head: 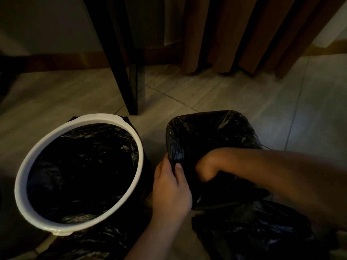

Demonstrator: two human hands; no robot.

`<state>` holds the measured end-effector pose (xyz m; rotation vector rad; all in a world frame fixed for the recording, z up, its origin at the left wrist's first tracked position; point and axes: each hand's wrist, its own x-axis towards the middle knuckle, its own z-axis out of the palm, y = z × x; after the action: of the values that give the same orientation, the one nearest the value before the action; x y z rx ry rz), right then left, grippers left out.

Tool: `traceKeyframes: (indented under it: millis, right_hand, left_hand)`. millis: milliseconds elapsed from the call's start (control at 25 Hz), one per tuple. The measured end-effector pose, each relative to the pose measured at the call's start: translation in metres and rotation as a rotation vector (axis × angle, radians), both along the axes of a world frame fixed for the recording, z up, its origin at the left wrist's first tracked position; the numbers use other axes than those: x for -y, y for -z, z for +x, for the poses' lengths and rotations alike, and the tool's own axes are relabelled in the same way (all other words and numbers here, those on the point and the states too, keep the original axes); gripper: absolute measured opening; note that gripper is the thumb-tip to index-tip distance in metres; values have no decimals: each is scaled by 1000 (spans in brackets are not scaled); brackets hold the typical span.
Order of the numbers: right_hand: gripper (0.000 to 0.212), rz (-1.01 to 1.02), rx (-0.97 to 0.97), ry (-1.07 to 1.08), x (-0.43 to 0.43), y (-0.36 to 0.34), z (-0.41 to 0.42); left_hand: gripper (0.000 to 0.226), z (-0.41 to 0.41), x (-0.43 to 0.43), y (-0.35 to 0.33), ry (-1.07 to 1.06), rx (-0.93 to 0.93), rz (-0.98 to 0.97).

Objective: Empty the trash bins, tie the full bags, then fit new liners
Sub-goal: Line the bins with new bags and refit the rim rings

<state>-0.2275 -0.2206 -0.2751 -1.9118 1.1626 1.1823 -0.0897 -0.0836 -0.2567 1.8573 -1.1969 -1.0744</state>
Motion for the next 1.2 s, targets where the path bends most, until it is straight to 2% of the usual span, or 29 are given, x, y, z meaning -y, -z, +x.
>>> traceKeyframes:
  millis: [160, 240, 360, 440, 560, 680, 720, 840, 880, 1080, 1200]
  right_hand:
    - [50, 48, 108, -22, -13, 17, -17]
    - [46, 98, 69, -73, -25, 42, -20]
    - [48, 122, -40, 112, -37, 65, -25]
    - [46, 112, -34, 148, -35, 63, -24]
    - [30, 100, 26, 209, -16, 41, -24]
    - [2, 0, 31, 307, 8, 24, -28]
    - [9, 1, 18, 309, 14, 20, -29]
    - [59, 14, -43, 251, 22, 24, -26]
    - [66, -10, -64, 214, 22, 27, -26]
    - [64, -71, -234, 109, -1, 50, -10]
    - [63, -38, -227, 67, -16, 37, 2]
  left_hand:
    - [45, 2, 2, -3, -41, -38, 12]
    - [42, 2, -1, -3, -79, -64, 46]
    - [42, 5, -2, -1, -59, -89, 88]
    - [43, 10, -4, -2, -37, -103, 119]
    - [42, 17, -10, -6, -22, -84, 135]
    - [35, 23, -10, -5, 7, -72, 94]
    - [33, 24, -10, -4, 29, -75, 75]
    - [32, 25, -13, -6, 86, -41, -1]
    - [34, 24, -14, -7, 99, -19, -26]
    - [45, 19, -16, -5, 138, 68, -84]
    - [46, 17, -17, -4, 144, 117, -89]
